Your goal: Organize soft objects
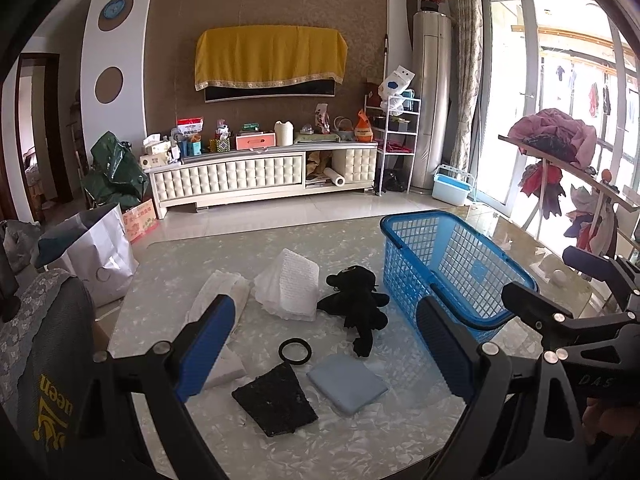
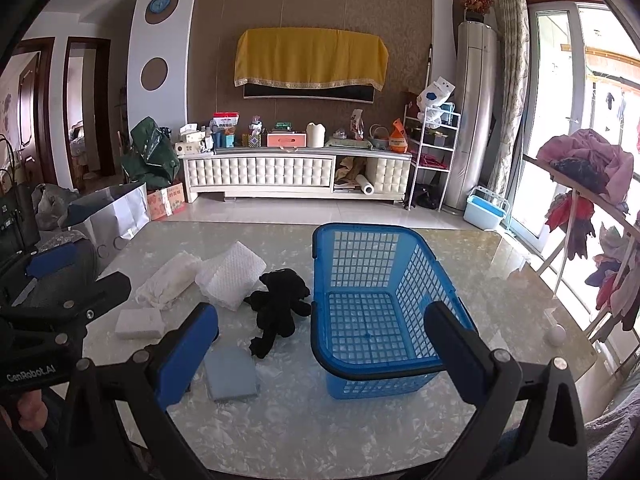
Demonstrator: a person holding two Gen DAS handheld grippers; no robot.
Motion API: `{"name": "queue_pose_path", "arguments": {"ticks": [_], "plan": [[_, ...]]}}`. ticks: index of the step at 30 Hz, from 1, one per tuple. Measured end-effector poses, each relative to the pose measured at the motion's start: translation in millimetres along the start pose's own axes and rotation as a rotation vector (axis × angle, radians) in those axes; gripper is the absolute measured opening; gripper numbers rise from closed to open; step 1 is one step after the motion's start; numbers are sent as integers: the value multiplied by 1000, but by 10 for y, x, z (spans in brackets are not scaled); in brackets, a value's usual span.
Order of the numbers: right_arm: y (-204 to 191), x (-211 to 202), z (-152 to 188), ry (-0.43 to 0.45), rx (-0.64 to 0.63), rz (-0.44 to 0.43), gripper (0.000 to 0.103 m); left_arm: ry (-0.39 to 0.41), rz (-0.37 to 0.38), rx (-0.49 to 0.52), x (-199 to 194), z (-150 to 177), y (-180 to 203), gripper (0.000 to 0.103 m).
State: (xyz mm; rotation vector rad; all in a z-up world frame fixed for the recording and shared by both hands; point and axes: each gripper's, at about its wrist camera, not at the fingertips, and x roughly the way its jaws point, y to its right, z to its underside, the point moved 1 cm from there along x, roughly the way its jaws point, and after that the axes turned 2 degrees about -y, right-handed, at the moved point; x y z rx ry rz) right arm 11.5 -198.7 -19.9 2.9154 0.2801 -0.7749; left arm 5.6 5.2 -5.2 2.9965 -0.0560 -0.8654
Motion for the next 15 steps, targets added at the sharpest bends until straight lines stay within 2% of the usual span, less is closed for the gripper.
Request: {"name": "queue_pose_path", "arguments": {"ticks": [15], "plan": [[17,-11,24,-20,10,2,103,12,9,10,-24,12,6,91]]}}
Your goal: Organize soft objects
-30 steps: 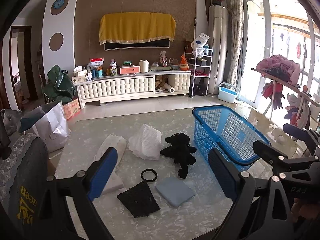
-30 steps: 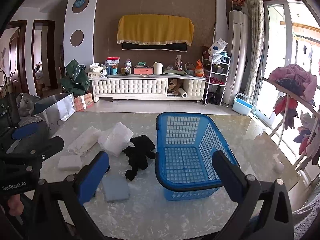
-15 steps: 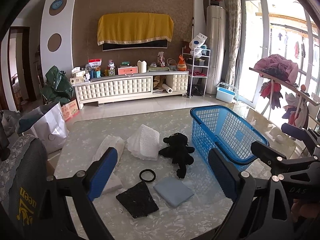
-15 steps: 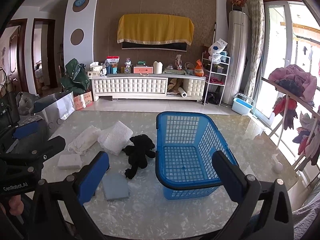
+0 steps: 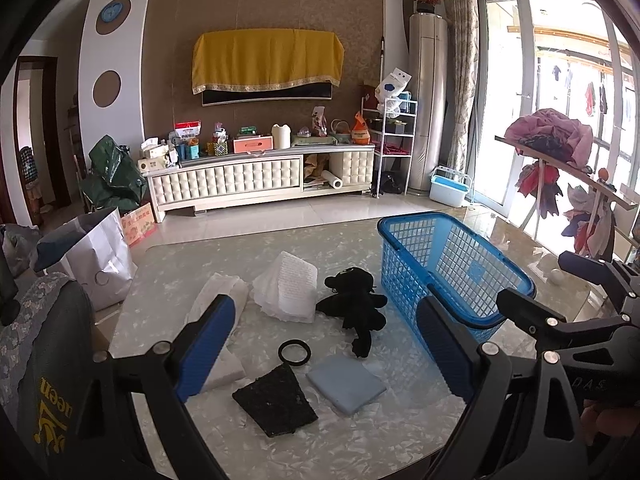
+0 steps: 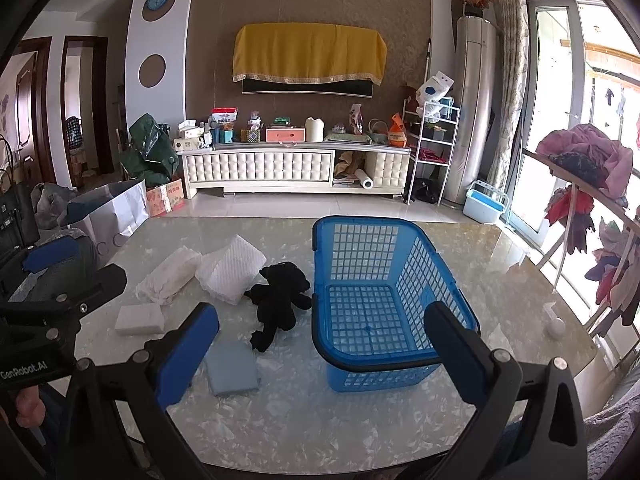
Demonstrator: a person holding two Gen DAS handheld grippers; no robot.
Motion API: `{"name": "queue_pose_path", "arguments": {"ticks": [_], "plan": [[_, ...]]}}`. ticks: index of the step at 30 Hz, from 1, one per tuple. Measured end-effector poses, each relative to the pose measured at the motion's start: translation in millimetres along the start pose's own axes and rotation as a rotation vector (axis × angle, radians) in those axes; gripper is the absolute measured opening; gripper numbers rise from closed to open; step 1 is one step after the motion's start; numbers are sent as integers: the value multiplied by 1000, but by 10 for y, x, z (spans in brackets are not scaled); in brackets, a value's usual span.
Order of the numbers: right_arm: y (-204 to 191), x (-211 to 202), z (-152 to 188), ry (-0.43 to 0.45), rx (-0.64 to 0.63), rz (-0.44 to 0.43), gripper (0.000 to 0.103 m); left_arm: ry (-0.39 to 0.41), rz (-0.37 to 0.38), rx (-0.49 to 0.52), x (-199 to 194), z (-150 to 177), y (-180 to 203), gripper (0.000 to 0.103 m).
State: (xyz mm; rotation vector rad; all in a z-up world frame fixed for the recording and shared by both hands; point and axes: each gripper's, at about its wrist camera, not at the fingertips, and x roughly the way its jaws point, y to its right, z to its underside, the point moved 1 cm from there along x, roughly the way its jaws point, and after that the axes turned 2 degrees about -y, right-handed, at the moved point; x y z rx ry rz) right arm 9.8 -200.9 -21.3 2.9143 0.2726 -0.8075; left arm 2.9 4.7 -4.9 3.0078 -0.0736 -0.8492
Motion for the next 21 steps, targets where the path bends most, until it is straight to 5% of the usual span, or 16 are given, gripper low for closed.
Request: {"name": "queue_pose_path", "arguments": {"ticks": [14,21], "plan": [[13,-30,-9,3,-4,3,103,-5,11,0,-11,21,-6,91],[27,-26,-32,23,-32,89,103,-35,6,-4,49,6,2,91]]}}
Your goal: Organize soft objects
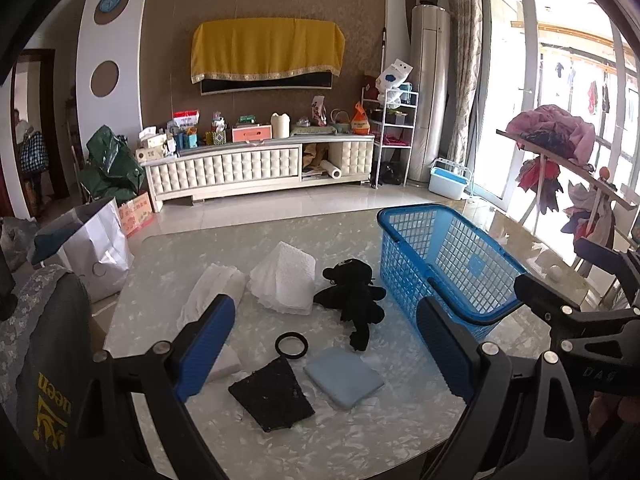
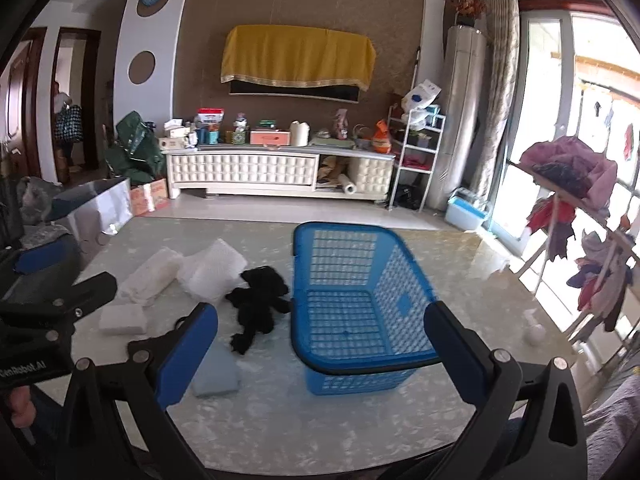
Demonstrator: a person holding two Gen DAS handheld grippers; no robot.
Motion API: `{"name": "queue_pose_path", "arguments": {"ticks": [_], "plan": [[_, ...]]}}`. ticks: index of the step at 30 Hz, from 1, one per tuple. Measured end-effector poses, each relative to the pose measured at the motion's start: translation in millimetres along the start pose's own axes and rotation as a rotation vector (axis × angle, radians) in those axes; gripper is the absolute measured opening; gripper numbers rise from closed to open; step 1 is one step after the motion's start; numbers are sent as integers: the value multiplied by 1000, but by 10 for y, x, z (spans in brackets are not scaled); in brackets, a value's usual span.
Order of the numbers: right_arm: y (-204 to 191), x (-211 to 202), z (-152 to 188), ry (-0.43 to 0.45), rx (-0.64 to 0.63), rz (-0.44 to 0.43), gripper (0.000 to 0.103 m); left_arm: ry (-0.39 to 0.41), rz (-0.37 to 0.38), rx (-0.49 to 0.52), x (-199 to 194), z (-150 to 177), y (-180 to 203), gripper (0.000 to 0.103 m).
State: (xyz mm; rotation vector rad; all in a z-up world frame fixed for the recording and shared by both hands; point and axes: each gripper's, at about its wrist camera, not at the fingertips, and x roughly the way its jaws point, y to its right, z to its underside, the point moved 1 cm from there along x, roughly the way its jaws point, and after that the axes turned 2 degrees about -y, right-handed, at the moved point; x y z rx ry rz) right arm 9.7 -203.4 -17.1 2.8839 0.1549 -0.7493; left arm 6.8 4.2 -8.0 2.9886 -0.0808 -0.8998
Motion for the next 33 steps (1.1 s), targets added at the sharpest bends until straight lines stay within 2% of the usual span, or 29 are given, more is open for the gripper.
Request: {"name": "queue_pose_path", "arguments": {"ticks": [2,4,7,11,15,17,21,25,33], "plan": [[4,2,-21,7,-12,-4,103,-11,4,-10,22,-22,-6,92],[23,40,-60,-5,-12,-29,103,-36,5,-4,71,-56,-1,103],[33,168,-142,-53,-19,-74,103,-78,59,23,147,-113,-6,103],[5,432,-253,-139,-35,-107,103,-101,55,37,203,-201,-79,103],[-79,710,-307,-235,-60,-177,103,-174,88,49,326,-279,-229,103],[-166,813,-311,-270,-91,-191,103,-239,102,56,439,-298,-341,103],[-317,963,-301,-333,-105,-264,103,-300,86,62,638,-316,-579,103],[-449,1075,-283,-395,-131,-323,103,-363,94,22,798,-288,-815,103],[-767,1365,-187,-512,-191,-404,103,-471,83,27,996,-43,-1055,103]]}}
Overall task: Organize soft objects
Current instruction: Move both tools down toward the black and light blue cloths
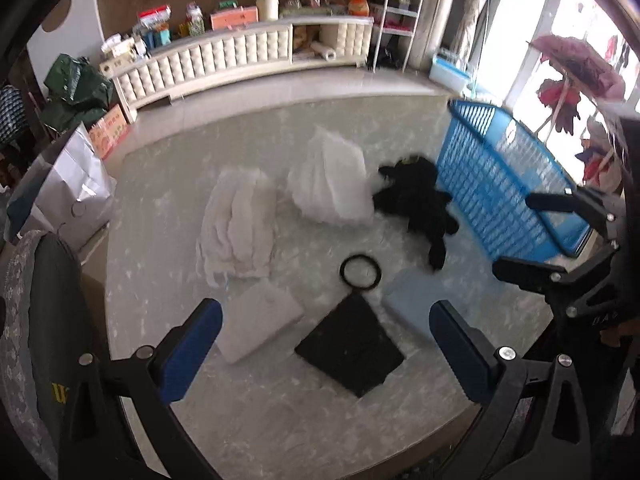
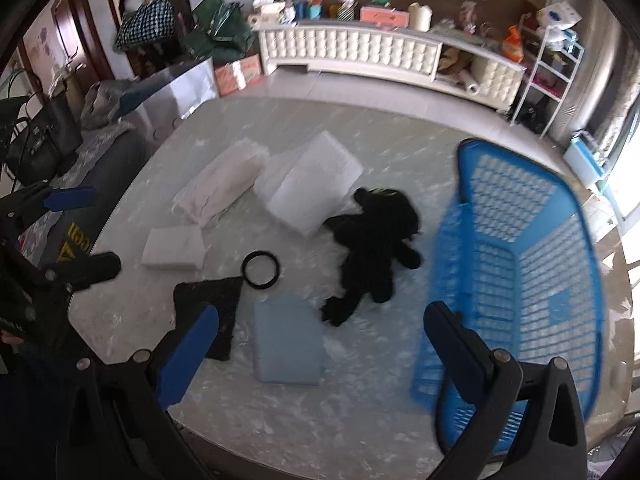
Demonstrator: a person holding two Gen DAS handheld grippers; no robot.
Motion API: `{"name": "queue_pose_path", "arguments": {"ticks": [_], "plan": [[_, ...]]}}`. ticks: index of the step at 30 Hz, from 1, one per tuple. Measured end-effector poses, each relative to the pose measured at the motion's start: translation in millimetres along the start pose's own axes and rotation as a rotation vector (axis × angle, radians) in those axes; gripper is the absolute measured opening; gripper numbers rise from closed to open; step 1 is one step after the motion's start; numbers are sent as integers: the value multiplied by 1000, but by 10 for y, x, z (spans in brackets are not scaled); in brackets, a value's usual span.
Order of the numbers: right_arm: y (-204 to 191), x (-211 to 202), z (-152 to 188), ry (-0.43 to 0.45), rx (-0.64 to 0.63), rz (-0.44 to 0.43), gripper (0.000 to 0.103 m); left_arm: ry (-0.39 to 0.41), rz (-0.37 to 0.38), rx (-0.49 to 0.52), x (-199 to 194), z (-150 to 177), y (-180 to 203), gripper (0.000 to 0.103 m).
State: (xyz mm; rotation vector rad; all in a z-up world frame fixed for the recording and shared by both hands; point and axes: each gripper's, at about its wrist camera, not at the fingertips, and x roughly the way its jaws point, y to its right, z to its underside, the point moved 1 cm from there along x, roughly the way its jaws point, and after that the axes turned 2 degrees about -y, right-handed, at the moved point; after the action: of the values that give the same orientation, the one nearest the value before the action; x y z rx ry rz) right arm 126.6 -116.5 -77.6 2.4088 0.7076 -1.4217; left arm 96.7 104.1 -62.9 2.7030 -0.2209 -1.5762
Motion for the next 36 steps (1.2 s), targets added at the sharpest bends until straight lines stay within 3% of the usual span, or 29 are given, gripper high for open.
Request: {"name": "queue_pose_path", "arguments": {"ticks": [3,7,10,15,18,22,26,34,36], "plan": [[-76,149,-23,-53,-26,-20,103,-62,8,11,170,66,-43,103],[-140,356,4,-150,-42,-39,103,-100,-33,8,350,124,-115,103],[-198,453,15,-163,-74,9,103,-148,-33,-16,489,171,-196,103],[-321,586,48,-201,-120,3,102,-204,-48,-24,672,262,-255,103],[-384,666,60,-211,-151,-8,92,-203,-47,-4,707,332,-234,103],[-403,778,121,-257,-154,-45,80,-259,-36,-18,853,435,-235,103],[-439,855,201,-276,-185,-27,76,-292,-18,-22,973,513,-214,103],[-407,990,268,-315,-173,-31,58,-324,-5,-34,1164,589,-138,103],[-408,1004,304,-322,-174,-30,58,-331,-2,-47,1218,610,-131,97]]}}
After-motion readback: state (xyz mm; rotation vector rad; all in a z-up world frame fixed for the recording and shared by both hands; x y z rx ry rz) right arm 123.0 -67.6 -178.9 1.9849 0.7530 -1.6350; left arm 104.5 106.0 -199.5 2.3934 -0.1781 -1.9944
